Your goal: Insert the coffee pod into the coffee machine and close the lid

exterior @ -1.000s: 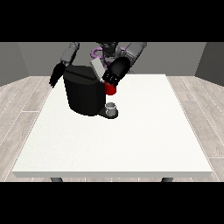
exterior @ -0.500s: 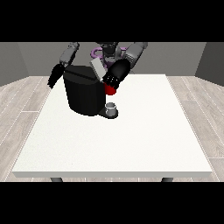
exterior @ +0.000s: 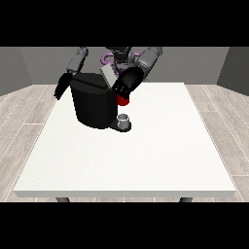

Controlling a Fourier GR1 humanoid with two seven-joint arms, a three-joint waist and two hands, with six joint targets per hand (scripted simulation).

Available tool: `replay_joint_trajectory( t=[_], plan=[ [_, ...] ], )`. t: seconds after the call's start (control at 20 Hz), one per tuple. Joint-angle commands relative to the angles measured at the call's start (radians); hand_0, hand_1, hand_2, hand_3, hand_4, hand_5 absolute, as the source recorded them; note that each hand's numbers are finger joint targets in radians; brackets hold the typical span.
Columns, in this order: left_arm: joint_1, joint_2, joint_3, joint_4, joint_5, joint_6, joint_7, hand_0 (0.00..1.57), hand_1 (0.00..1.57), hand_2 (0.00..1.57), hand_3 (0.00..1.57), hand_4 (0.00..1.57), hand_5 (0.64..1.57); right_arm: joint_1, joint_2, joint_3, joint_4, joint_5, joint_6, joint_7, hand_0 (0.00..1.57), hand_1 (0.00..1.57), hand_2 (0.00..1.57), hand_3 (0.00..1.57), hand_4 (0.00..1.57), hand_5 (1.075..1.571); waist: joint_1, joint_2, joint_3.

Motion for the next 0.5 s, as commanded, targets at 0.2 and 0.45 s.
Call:
replay_joint_trajectory(
  t=[0.2, 0.45],
  plan=[
    [-0.002, 0.025, -0.019, -0.004, -0.038, 0.044, -0.055, 1.14, 1.14, 1.12, 0.84, 0.00, 1.571, -0.008, -0.021, 0.000, 0.005, 0.015, 0.000, 0.019, 0.00, 0.00, 0.00, 0.00, 0.07, 1.571, -0.001, 0.008, -0.0012],
    [0.010, 0.038, -0.020, 0.013, -0.067, 0.105, -0.067, 0.81, 0.81, 0.91, 0.66, 0.00, 1.571, -0.007, 0.015, 0.048, -0.038, 0.043, -0.014, 0.046, 0.00, 0.00, 0.00, 0.00, 0.19, 1.571, -0.026, 0.020, -0.0017]
  ],
)
